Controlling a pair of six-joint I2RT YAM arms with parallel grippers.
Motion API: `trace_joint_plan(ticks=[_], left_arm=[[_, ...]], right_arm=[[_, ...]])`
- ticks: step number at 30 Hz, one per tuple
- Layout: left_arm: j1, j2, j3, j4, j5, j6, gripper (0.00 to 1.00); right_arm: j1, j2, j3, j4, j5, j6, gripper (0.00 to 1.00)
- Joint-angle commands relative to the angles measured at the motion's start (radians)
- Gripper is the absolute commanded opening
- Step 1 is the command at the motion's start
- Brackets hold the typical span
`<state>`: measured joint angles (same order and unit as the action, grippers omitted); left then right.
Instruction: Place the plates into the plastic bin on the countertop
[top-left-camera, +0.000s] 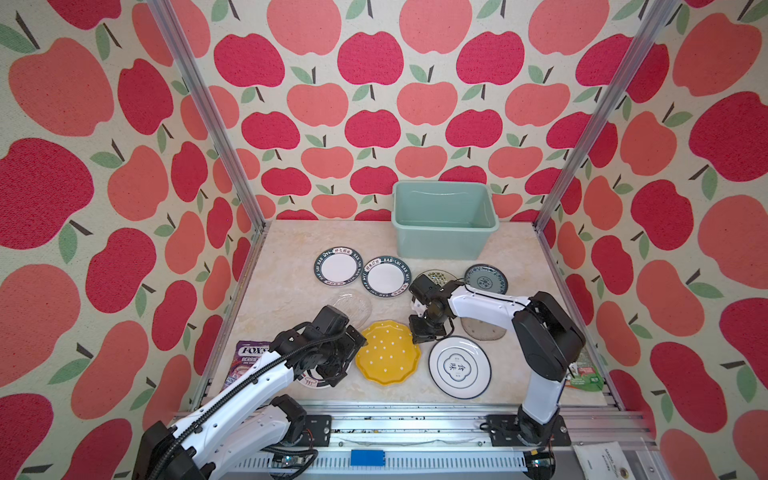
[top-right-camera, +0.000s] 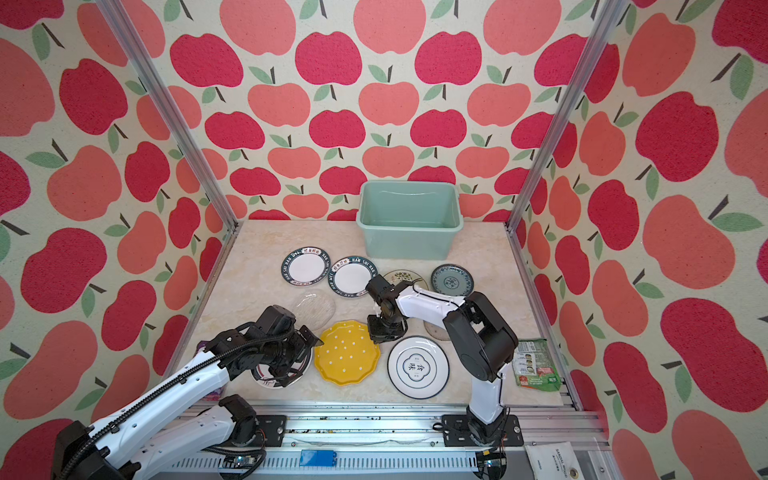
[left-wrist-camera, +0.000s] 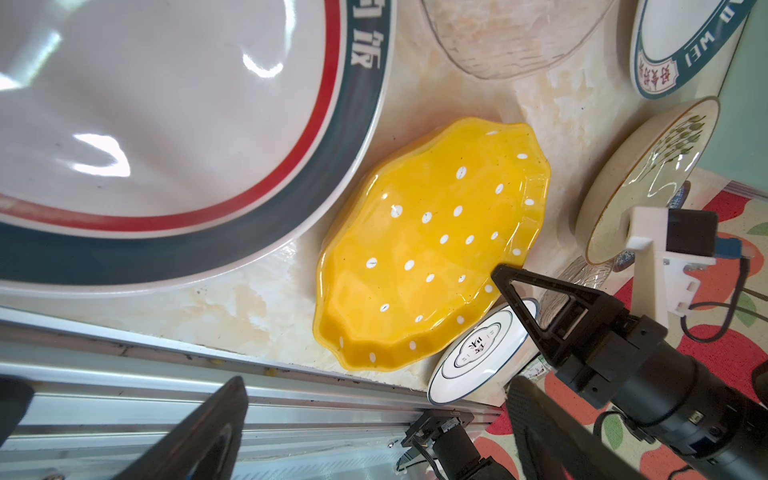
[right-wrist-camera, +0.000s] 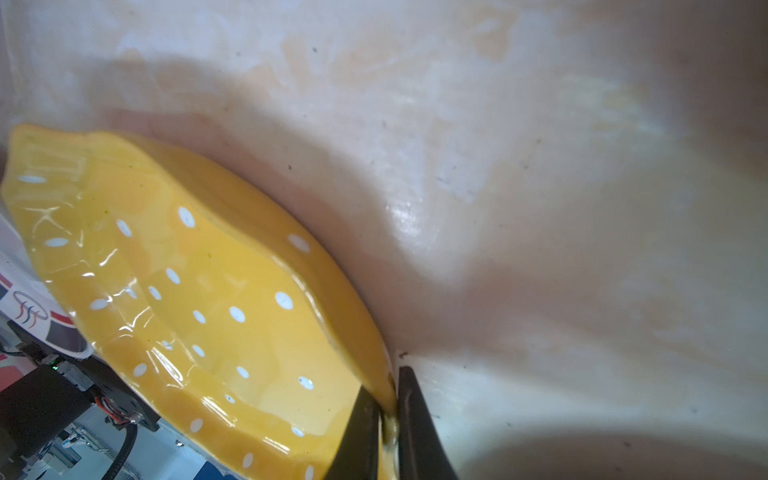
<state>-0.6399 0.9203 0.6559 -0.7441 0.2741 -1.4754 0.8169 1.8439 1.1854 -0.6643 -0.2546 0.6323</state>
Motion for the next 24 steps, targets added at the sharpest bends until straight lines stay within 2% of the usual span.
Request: trace_joint_plan(ticks=[1, 9, 17, 20, 24], left_arm=[[-0.006, 0.015, -0.006, 0.003, 0.001, 0.011, 1.00], [-0.008, 0.070, 0.017, 0.015, 0.018, 0.055, 1.00], [-0.018, 0.161, 0.097, 0.017, 0.003, 0.150, 0.98], [-0.020, 0.216, 0.122, 0.000, -0.016, 0.189, 0.96], [-0.021, 0.252, 0.110, 0.059, 0.005, 0.183, 0.92]], right_arm=[[-0.004, -0.045, -0.003, -0.053, 0.026, 0.004, 0.02], [-0.010, -0.151, -0.028, -0.073, 0.016, -0.007, 0.00], [-0.065, -0.251, -0.094, 0.029, -0.127, 0.074, 0.00], [-0.077, -0.265, -0.098, 0.037, -0.143, 0.082, 0.00], [-0.090, -0.274, -0.104, 0.044, -0.164, 0.090, 0.00]])
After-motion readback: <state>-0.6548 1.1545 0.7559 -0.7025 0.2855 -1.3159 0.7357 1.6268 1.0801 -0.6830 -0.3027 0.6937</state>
